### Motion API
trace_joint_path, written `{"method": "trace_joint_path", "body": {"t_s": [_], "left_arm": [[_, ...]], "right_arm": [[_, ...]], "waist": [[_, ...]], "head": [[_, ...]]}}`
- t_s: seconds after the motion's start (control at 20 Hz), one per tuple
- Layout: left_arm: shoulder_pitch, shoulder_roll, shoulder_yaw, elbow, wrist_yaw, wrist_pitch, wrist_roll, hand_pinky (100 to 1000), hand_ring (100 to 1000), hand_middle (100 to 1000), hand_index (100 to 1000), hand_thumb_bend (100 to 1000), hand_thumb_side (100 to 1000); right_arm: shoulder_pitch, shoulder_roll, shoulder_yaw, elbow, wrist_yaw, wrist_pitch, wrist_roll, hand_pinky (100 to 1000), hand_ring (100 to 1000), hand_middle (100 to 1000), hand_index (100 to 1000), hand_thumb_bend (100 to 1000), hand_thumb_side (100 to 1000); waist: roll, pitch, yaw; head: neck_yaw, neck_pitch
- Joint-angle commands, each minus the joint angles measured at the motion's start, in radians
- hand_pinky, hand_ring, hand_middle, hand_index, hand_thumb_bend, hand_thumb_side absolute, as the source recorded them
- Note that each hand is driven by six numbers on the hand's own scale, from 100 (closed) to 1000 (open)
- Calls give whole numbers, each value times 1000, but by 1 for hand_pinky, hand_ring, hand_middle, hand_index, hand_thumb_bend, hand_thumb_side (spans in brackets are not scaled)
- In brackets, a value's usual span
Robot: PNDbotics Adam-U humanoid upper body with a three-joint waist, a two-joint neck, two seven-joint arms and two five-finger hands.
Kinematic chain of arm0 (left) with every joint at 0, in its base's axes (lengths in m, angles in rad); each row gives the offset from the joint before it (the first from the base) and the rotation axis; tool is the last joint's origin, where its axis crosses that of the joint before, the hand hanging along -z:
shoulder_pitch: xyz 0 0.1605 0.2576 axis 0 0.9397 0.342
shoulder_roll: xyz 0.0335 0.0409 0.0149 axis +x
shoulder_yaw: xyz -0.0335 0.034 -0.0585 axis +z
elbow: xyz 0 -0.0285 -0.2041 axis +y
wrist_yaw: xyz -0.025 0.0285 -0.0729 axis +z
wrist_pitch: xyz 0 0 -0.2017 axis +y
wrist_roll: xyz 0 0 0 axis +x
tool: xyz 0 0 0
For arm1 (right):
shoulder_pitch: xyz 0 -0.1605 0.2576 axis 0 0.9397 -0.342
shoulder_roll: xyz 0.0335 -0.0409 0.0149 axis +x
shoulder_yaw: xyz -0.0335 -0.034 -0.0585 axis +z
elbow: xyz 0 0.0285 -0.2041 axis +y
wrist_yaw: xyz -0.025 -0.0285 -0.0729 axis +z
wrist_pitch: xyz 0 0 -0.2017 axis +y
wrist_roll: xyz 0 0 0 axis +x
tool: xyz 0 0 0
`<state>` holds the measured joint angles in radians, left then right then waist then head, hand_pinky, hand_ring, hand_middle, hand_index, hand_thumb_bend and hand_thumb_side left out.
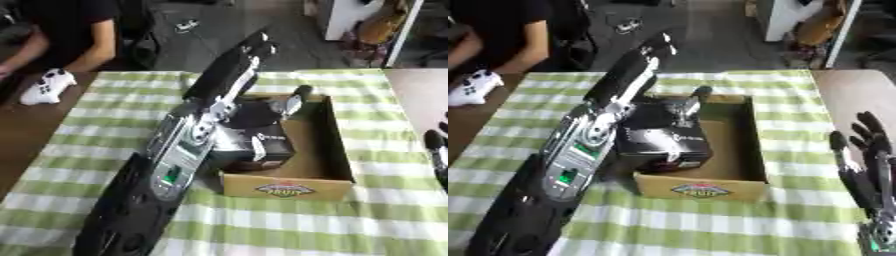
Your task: Pick up objects on the table and place them in the box.
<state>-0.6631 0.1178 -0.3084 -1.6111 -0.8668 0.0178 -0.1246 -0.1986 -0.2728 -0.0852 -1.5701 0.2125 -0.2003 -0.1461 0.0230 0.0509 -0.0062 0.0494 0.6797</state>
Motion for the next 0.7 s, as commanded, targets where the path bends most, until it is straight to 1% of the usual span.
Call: {"method": "trace_joint_path", "body": {"t_s": [0.05,0.7], "left_arm": [[-26,10,-1,-24,-15,-10,-5,846,946,993,888,912,682],[-30,12,-3,-31,-14,-13,-10,845,942,986,887,888,682]], "right_arm": [[-2,-8,0,-12,-6,-3,4,897,928,946,1000,517,709],[-2,-8,0,-12,-6,-4,5,897,927,946,1000,517,708]], "waist": [[-2,-11,1],[-2,-13,0]], "head": [[6,-13],[7,-12]]}}
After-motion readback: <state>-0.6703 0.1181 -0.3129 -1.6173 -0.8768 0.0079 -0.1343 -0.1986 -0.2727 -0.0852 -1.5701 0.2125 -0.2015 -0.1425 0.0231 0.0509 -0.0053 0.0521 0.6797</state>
